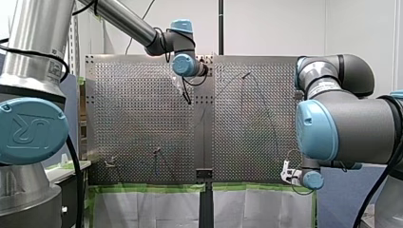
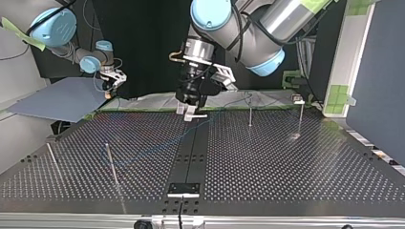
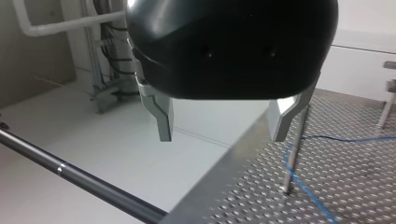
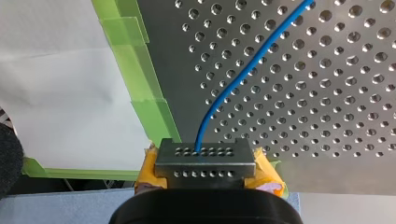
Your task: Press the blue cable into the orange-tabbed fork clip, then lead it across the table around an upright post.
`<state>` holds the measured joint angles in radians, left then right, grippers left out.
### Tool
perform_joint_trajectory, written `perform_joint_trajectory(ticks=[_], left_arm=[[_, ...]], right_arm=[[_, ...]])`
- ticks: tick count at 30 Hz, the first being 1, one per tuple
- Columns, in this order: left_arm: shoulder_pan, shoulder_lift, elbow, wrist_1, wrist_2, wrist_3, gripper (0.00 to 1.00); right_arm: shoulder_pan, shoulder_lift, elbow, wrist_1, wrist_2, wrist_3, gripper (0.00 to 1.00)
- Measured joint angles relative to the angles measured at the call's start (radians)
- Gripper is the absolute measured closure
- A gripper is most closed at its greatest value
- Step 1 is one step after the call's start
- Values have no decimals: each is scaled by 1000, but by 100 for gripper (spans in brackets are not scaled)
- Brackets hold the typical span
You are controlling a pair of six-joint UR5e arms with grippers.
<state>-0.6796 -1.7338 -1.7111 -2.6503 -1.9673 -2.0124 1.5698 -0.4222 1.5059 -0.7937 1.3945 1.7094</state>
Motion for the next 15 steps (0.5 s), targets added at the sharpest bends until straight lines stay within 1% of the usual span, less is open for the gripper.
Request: perform_joint_trajectory(ticks=[15], left_arm=[[8,0,-147,1,0,1,1]], right_arm=[[4,0,-3,1,0,0,100]])
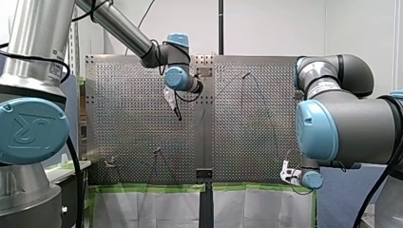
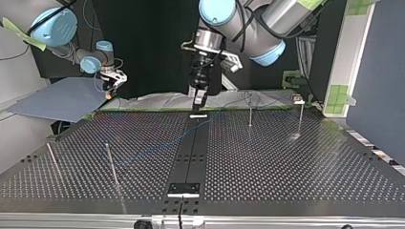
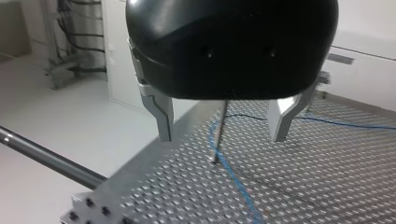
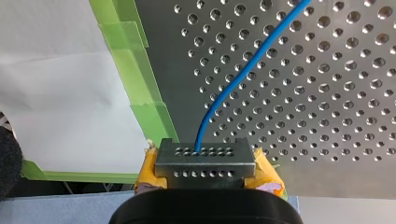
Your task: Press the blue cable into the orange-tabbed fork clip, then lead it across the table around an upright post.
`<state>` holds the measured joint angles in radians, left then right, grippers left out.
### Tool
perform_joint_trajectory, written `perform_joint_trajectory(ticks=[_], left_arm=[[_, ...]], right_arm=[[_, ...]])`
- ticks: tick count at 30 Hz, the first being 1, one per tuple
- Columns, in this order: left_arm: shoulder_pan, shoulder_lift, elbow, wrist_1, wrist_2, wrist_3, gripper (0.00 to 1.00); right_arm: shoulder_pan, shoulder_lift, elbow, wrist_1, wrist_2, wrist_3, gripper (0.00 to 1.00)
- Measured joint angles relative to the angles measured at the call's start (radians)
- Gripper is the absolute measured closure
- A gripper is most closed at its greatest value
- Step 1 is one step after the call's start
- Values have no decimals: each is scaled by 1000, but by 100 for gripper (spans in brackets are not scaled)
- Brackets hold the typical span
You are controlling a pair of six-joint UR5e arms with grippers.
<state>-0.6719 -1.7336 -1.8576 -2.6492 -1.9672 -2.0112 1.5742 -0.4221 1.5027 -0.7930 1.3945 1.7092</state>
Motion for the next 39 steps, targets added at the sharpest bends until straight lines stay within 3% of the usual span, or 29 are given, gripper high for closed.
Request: perform_joint_trajectory(ticks=[7,23,39], left_arm=[[7,0,-68,32,0,12,1],[30,0,-220,182,-9,55,1],[70,-1,-368,330,31,123,1]], right_arm=[[3,0,-1,0,0,0,100],[8,0,-5,1,0,0,100],[20,0,-16,2,0,-3,100]])
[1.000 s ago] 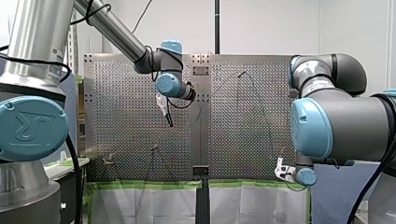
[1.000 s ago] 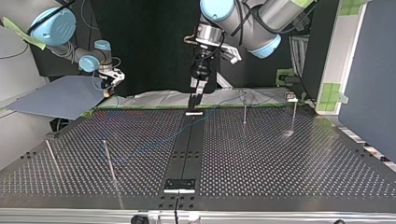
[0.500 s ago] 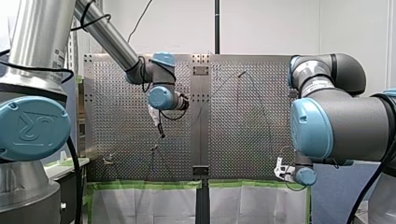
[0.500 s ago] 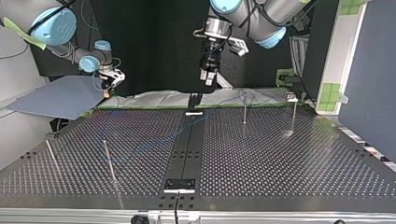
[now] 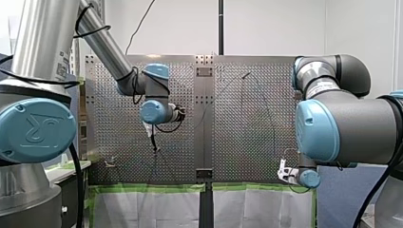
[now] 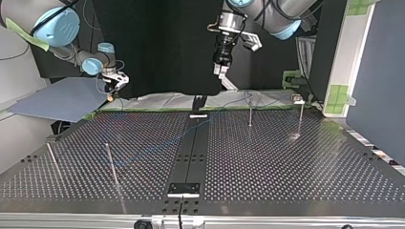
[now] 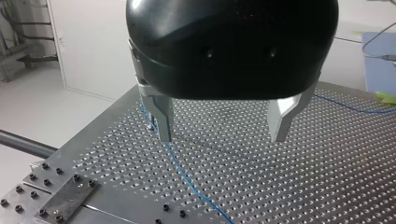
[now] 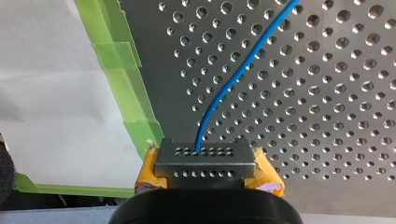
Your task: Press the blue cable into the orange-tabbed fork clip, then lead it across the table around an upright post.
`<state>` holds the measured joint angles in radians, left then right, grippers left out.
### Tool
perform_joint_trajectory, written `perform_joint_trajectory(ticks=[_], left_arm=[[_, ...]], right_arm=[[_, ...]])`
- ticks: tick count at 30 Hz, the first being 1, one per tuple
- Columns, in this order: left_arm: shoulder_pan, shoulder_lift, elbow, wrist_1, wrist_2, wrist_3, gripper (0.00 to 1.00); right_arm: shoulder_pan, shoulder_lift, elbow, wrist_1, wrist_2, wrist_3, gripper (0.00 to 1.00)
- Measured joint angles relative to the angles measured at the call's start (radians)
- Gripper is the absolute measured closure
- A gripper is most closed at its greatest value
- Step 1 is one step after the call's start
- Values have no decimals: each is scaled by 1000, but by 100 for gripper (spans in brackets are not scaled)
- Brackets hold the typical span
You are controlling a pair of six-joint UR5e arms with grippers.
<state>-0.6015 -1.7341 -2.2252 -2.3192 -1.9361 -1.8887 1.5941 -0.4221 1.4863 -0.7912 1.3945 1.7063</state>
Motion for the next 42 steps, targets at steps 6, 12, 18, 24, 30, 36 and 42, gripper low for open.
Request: perform_joint_trajectory(ticks=[6,12,18,24,30,36,42], left_arm=[[17,-11,-53,52,2,31,1],[28,-61,-109,108,2,66,1],[31,-90,-170,157,16,73,1],[32,-92,-219,157,22,95,1],[32,-93,-225,155,28,106,1],[32,-93,-224,155,29,108,1],[32,-93,-224,154,29,108,1]], right_arm=[[9,0,-3,2,0,0,100],[12,0,-5,8,0,1,100],[11,0,-9,8,1,4,100],[9,0,-10,2,2,5,100],[11,1,-11,0,2,-4,100],[12,1,-11,1,2,-6,100],[13,1,-11,1,2,-6,100]])
